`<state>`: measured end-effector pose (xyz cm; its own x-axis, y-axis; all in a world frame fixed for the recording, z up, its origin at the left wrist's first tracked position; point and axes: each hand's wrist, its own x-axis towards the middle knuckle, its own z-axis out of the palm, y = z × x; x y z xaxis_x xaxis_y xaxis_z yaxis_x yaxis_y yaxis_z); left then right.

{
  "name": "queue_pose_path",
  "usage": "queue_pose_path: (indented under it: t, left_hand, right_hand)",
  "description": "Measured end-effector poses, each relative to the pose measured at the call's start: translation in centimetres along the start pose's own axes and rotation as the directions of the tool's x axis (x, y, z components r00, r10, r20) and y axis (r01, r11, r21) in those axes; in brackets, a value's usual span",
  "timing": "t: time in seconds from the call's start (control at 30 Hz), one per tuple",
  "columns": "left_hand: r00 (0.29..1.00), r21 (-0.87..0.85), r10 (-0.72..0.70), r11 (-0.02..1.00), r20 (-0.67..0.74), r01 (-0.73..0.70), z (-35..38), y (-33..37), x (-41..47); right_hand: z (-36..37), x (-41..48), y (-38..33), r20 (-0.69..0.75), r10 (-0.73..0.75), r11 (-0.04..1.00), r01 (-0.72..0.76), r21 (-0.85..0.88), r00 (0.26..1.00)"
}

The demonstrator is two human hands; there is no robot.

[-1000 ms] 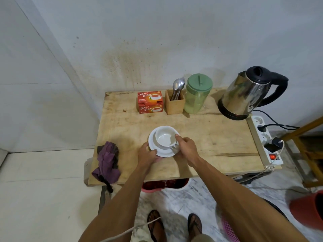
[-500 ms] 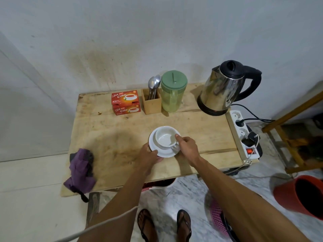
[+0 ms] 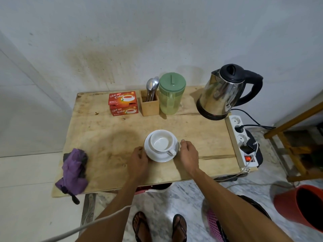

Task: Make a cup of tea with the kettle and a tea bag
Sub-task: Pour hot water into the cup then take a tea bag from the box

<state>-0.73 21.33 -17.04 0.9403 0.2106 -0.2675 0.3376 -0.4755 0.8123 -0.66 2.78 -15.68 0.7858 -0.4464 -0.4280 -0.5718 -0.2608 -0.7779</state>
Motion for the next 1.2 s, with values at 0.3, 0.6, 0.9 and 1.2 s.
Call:
queue_pose_path:
  t: [0.3,0.6,0.9,1.2]
  left_hand:
    - [0.969,0.608,0.243,0.777,-0.046,-0.165,0.8,-4.2,1.2]
    - [0.98,0.723,0.195,0.672,0.037,-0.161,2.3,-5.8,1.3]
    - [0.984,0.721,0.175,0.677,0.035,-0.146,2.4,-5.7,1.3]
    - [0.983,0.737,0.181,0.661,0.03,-0.144,2.4,-5.6,1.3]
  right_hand:
    - [-0.2,2.5,4.8,0.061,-0.447,0.617,0.357,-0.701,0.892]
    - [0.1,3.9,6.9,0.176,-0.444,0.516,0.411,-0.751,0.879]
    - [0.2,3.9,7.2,0.172,-0.452,0.517,0.414,-0.749,0.875]
    - [0.2,3.9,7.2,0.165,-0.464,0.511,0.415,-0.753,0.87]
